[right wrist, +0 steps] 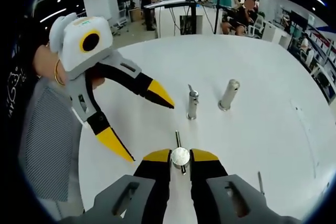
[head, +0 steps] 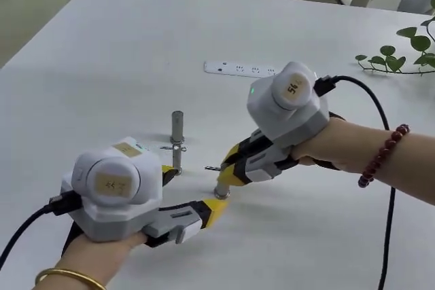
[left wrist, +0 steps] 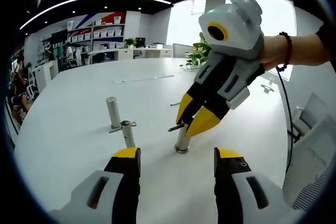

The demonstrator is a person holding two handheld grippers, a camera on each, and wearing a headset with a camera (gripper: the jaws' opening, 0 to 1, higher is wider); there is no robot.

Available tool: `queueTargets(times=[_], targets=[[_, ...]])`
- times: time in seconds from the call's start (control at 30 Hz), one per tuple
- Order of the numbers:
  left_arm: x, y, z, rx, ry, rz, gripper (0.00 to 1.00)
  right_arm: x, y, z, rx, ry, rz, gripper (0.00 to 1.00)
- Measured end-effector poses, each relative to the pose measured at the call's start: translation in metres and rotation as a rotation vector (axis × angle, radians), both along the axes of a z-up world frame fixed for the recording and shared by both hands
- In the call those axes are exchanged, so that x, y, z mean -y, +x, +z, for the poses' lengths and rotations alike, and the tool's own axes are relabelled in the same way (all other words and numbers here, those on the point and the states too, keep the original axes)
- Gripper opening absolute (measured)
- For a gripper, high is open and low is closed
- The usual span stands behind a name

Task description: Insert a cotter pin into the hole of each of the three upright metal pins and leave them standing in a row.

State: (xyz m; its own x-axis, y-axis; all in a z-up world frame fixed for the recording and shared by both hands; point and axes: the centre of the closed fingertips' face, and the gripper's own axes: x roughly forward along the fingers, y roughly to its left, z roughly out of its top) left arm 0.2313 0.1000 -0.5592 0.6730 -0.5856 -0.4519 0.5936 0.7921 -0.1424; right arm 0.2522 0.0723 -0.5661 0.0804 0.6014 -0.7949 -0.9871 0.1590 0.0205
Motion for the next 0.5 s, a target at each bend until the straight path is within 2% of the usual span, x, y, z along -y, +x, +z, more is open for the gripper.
queueTargets(times=[0.27,0.5], targets=[[-0.006,-0.004,0.012,0.02,-0.014,0.013,0.59,0.0,0.0,0.0,0.001,-0.006,0.001,0.08],[-0.014,-0.014,0.01,0.013,0.021,-0.001,0.65,0.001,0.0,0.0,-0.002,-0.015,0.014,0.07]])
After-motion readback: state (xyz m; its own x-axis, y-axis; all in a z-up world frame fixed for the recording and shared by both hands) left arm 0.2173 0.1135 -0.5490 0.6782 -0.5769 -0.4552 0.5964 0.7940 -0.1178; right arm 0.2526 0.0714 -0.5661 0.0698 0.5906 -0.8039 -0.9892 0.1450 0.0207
